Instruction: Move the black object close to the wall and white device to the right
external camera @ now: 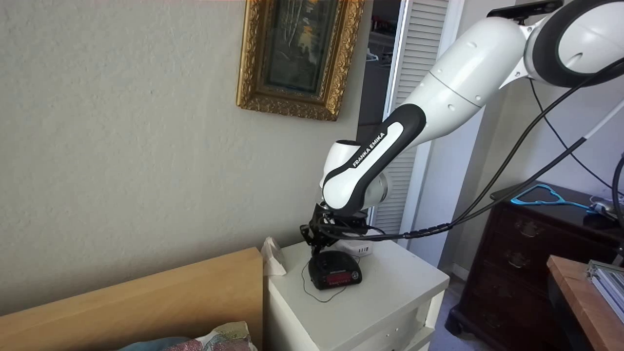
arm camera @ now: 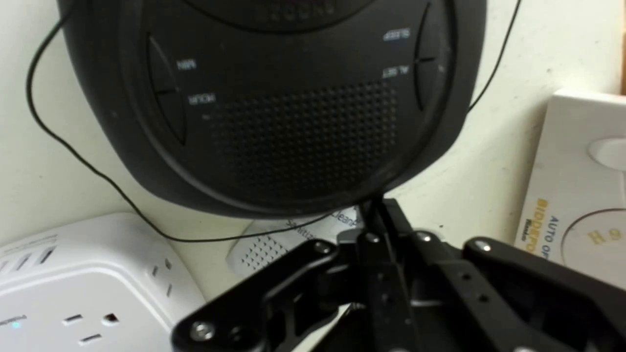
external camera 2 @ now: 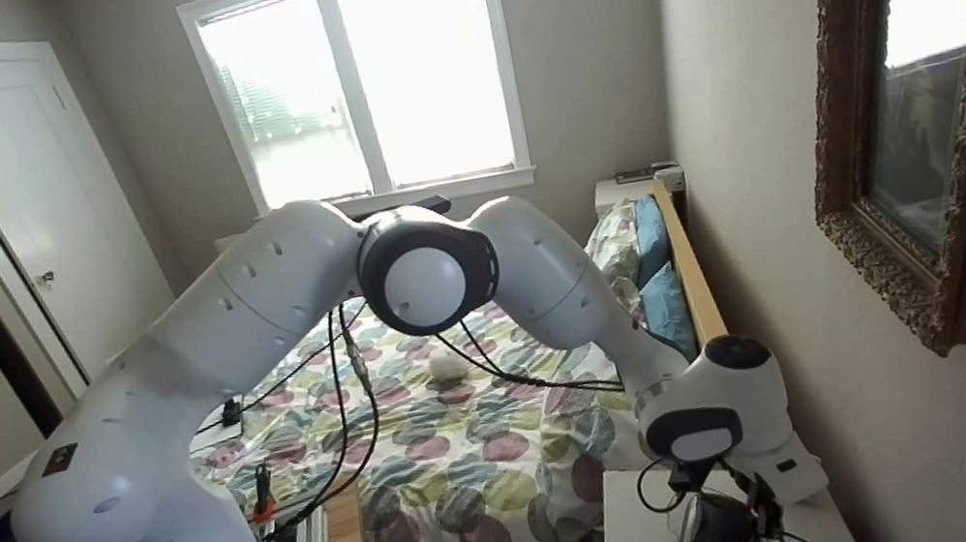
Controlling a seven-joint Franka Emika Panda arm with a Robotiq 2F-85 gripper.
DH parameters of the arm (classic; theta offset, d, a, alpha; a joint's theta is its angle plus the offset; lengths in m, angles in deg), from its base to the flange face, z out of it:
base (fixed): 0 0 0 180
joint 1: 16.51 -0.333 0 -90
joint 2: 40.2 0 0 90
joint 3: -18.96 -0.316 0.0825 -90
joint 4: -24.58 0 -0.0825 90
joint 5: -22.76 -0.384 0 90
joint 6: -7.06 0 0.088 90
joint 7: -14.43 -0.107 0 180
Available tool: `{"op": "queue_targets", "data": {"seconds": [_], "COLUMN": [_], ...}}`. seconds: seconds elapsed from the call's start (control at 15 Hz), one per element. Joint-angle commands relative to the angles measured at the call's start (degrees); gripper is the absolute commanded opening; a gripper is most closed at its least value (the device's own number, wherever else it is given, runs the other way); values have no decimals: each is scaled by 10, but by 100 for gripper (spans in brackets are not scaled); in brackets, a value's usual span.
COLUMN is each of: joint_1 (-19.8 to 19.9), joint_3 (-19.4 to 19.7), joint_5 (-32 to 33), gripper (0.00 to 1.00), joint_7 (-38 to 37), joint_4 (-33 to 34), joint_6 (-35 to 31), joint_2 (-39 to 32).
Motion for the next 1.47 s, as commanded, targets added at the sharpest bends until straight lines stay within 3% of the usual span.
{"op": "queue_targets", "data": {"seconds": [0.0, 0.53, 1.4], "joint_1": [-13, -43, -40], "joint_3": [11, 42, 62], "joint_5": [20, 62, 93], "gripper": [1, 1, 1], "joint_7": [21, 47, 66], "joint_4": [39, 101, 183], "joint_6": [7, 15, 28], "joint_2": [-19, -66, -117]}}
